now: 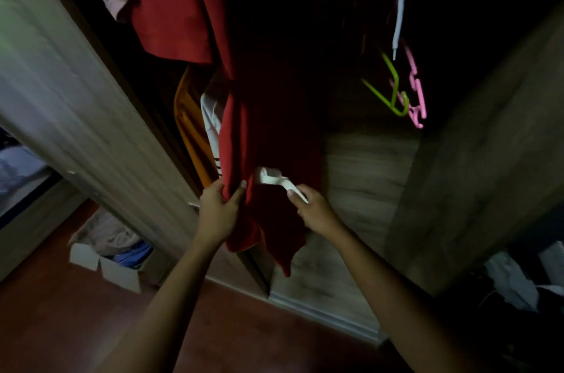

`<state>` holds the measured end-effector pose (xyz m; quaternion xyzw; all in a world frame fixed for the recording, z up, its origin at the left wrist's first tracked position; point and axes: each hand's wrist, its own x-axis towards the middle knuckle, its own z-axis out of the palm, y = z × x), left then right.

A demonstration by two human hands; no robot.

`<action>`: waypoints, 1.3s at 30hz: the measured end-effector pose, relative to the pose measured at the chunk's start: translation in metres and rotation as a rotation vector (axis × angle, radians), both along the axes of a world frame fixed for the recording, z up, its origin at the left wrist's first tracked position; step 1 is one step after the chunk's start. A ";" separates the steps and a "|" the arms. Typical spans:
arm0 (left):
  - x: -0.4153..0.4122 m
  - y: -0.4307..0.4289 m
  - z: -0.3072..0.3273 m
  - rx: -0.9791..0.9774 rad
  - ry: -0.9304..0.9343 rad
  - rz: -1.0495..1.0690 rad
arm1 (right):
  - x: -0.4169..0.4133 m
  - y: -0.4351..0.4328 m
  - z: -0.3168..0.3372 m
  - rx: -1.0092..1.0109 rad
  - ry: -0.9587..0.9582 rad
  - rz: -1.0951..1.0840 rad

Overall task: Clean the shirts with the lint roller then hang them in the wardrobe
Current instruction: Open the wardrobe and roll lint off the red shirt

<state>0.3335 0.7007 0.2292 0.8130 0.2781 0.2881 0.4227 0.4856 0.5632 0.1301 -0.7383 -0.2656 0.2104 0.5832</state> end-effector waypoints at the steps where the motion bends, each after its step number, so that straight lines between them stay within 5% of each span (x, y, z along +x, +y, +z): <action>1: 0.003 0.002 -0.005 0.007 0.012 0.001 | -0.004 -0.005 -0.006 -0.027 -0.002 -0.005; 5: 0.019 0.003 -0.014 0.063 0.028 -0.043 | -0.010 -0.020 -0.011 -0.108 -0.011 -0.108; 10: 0.040 0.002 -0.015 0.160 0.070 -0.200 | -0.020 -0.034 0.016 -0.024 0.235 -0.191; 22: 0.028 -0.036 -0.061 0.179 0.103 -0.570 | -0.107 -0.093 0.010 0.077 0.106 -0.767; 32: -0.036 -0.221 -0.104 0.157 0.174 -1.150 | -0.271 -0.245 -0.012 -0.070 0.022 -1.356; 39: -0.109 -0.388 -0.131 0.069 0.233 -1.537 | -0.395 -0.376 -0.043 -0.149 0.170 -1.807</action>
